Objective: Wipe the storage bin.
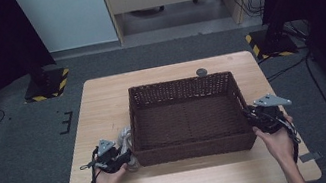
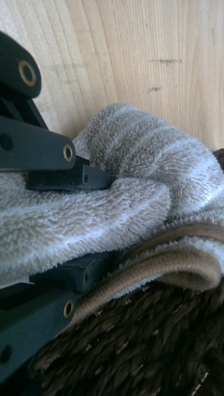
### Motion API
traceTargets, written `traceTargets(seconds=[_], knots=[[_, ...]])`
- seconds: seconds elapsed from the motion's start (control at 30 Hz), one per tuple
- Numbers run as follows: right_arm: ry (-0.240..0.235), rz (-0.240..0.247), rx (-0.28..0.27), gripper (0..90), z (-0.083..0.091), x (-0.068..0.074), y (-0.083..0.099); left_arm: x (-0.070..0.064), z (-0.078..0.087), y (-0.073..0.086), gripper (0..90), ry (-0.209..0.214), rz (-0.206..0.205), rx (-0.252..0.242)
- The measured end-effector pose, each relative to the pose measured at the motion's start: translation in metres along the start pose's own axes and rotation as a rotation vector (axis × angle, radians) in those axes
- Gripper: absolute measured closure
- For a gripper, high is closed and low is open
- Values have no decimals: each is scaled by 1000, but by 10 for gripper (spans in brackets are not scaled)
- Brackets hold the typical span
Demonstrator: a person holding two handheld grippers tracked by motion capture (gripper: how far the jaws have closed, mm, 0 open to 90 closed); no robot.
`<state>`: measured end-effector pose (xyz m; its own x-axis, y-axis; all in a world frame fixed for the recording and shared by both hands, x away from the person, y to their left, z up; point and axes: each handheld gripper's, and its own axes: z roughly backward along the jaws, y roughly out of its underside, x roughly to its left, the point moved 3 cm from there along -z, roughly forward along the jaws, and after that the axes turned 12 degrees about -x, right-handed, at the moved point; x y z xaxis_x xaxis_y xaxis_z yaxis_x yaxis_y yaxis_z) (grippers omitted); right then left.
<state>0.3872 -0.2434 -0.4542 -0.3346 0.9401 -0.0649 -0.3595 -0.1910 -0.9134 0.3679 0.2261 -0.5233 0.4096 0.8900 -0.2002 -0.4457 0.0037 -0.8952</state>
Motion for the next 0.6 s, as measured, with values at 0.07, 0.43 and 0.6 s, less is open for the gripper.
traceTargets(seconds=[0.07, 0.43, 0.6], knots=[[-11, -1, 0, 685, 0, 0, 0, 1, 2, -1, 632, -2, 2, -5], [-39, 4, -4, 610, 9, -1, -1, -3, 59, -38, 635, 58, 48, -216], [-34, 16, 39, 713, 12, 0, 4, -22, 71, -30, 634, 106, 29, -201]])
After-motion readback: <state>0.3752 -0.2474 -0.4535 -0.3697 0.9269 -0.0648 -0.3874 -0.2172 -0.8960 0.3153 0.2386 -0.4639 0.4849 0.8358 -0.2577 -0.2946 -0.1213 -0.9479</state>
